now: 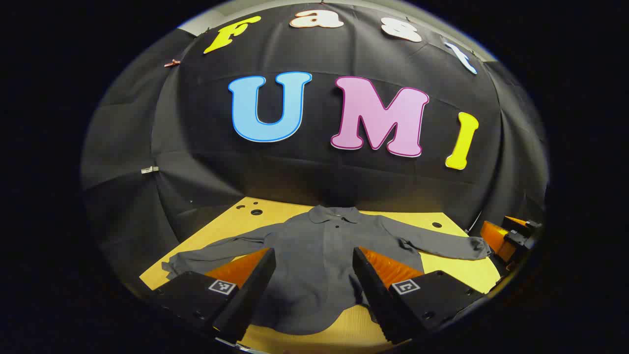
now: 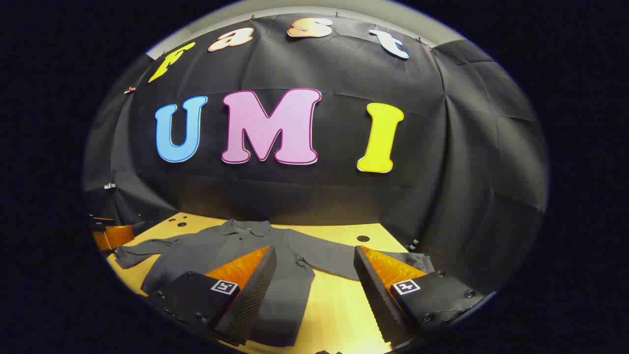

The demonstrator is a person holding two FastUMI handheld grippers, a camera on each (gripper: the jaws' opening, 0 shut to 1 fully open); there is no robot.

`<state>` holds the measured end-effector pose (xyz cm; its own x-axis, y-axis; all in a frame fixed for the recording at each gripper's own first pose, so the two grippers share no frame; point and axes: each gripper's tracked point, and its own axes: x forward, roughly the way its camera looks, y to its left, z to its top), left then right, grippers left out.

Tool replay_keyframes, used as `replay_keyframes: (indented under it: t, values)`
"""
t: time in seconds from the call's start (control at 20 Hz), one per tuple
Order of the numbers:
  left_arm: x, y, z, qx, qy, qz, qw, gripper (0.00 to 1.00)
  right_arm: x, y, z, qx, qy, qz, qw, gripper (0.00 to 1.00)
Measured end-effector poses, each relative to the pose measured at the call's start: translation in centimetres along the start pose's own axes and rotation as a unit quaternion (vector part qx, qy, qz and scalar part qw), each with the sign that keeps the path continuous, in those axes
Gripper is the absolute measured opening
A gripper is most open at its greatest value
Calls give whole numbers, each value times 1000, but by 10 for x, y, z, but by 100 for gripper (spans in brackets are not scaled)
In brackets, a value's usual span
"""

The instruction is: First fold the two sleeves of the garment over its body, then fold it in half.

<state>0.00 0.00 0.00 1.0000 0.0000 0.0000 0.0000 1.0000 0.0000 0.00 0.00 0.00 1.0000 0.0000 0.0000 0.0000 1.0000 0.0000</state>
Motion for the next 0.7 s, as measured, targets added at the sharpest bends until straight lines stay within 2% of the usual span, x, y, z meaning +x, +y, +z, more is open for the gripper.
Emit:
replay_keyframes:
  t: [0.4,0.7]
  values:
    - [11,2,-12,-16,11,7,1000,99,19,-13,-14,8,12,-5,1000,98]
    - [7,0,-12,9,8,15,1000,99,26,-27,-31,-3,39,-16,999,98]
